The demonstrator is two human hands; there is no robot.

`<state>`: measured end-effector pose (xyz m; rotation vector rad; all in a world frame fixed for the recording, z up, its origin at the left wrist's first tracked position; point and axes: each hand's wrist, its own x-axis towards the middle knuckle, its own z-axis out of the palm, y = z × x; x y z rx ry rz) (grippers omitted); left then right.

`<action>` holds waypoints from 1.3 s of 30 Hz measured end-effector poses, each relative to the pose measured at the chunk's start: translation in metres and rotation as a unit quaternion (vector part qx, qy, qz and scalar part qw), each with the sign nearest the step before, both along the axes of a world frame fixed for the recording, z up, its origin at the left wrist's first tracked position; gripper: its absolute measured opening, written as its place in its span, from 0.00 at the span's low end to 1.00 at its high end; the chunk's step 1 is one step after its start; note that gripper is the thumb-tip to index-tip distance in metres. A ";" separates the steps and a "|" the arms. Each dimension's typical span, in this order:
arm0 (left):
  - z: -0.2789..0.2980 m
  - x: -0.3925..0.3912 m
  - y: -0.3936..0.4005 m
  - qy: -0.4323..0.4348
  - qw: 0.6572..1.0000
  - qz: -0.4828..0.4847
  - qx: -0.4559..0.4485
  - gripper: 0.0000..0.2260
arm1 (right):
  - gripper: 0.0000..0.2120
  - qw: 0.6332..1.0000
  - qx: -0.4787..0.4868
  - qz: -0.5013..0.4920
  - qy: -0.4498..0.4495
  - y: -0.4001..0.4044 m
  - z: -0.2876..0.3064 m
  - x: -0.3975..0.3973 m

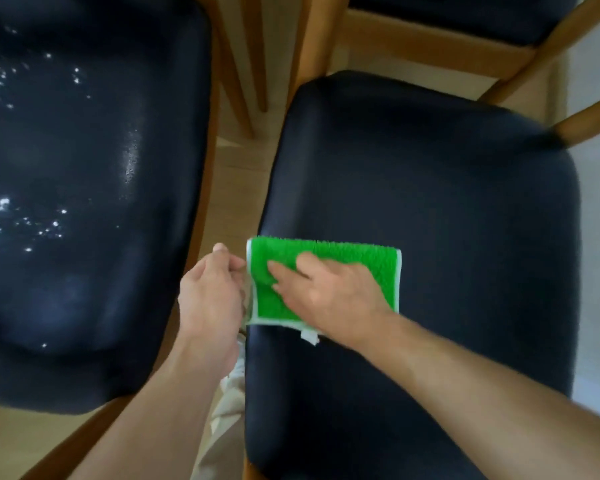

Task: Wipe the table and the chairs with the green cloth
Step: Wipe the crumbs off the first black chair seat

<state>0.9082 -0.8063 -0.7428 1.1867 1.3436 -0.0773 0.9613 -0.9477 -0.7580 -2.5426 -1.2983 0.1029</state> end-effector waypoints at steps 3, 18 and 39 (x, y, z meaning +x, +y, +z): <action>-0.002 0.013 -0.008 -0.033 0.993 -0.087 0.070 0.20 | 0.12 0.998 0.029 -0.047 -0.005 0.013 -0.003 0.057; 0.015 0.008 -0.009 -0.045 0.988 -0.138 0.056 0.21 | 0.22 0.832 -0.072 -0.544 -0.078 -0.093 -0.013 0.184; 0.028 0.021 -0.037 -0.092 0.981 -0.161 0.052 0.22 | 0.23 0.905 -0.143 -0.373 0.148 -0.135 -0.011 0.195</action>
